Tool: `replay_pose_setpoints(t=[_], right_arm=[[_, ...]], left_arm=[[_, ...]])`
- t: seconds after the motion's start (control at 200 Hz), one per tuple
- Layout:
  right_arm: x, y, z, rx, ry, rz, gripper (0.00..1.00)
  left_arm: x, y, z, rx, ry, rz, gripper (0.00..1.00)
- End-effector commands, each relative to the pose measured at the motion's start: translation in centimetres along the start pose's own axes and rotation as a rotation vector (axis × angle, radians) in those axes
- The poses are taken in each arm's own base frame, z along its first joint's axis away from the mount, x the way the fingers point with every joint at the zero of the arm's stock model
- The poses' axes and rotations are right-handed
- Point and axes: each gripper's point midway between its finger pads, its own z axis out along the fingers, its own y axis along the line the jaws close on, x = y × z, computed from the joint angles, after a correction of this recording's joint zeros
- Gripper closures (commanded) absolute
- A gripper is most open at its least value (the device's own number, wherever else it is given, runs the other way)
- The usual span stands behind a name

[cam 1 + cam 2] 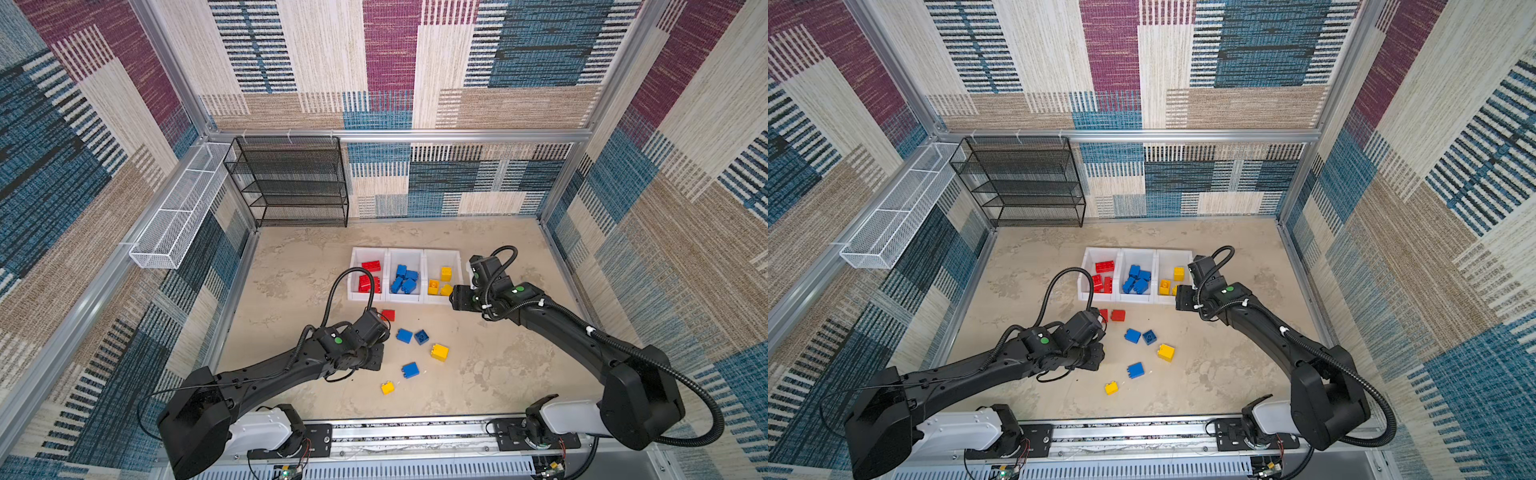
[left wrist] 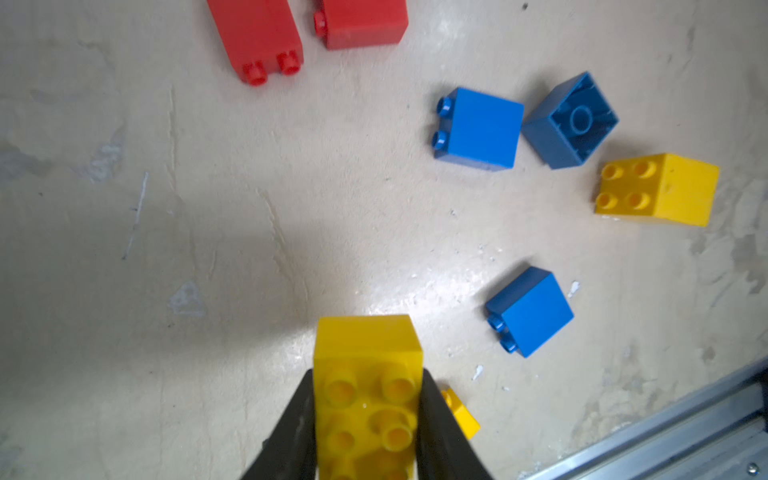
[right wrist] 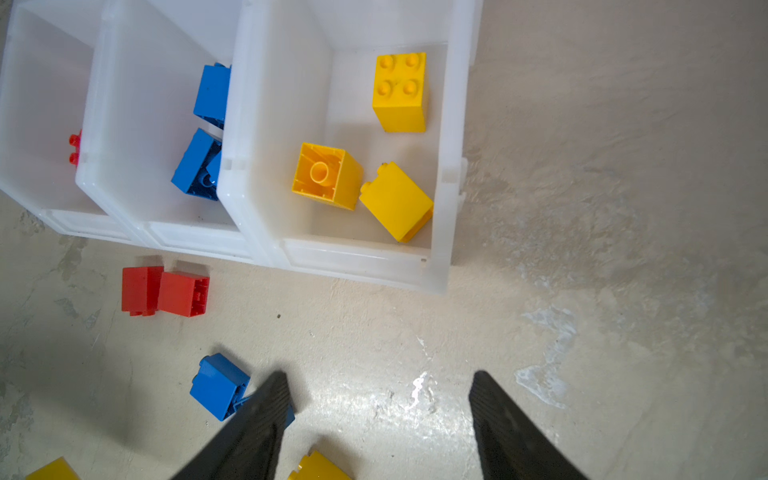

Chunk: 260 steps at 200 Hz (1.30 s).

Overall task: Sort the legos into containers by color
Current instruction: 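Lift the yellow brick with the left gripper toward the bin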

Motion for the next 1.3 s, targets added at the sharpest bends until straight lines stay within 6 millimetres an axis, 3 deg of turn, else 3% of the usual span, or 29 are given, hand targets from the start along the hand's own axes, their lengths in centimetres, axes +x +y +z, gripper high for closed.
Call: replay_pose_setpoints(t=[0.0,0.411,0.586,0.751,0.906,1.082,1.297], right_arm=[[-0.6,0.3,-0.1,-0.015,-0.026,0.005,0.28],[-1.0,0.3,-0.3,-0.008,-0.034,-0.017,0.29],[-1.3,0.9,-0.2,-0.042,-0.045,-0.004,0.29],[-2.5,1.1,-1.5,-0.039,-0.086,0.007,0.28],[-2.6,0.6,-2.5,-0.038,-0.113,0.033,0.28],[-2.1,-0.8,-2.9,-0.02,-0.118,0.053,0.27],[0.0,-1.9,-2.7,-0.051,-0.096,0.109,0.27]], left_arm=[[-1.7,0.4,-0.8,-0.024,-0.043,0.026,0.75],[-6.9,-0.3,-2.1,-0.006,-0.102,0.054,0.75],[-8.8,-1.5,-2.3,0.014,-0.113,0.084,0.75],[-11.3,-3.3,-2.2,0.054,-0.141,0.123,0.75],[-14.0,-4.8,-0.7,0.066,-0.117,0.173,0.76],[-18.6,-7.7,0.7,0.092,-0.131,0.212,0.75],[-23.6,-11.9,4.7,0.166,-0.122,0.23,0.76]])
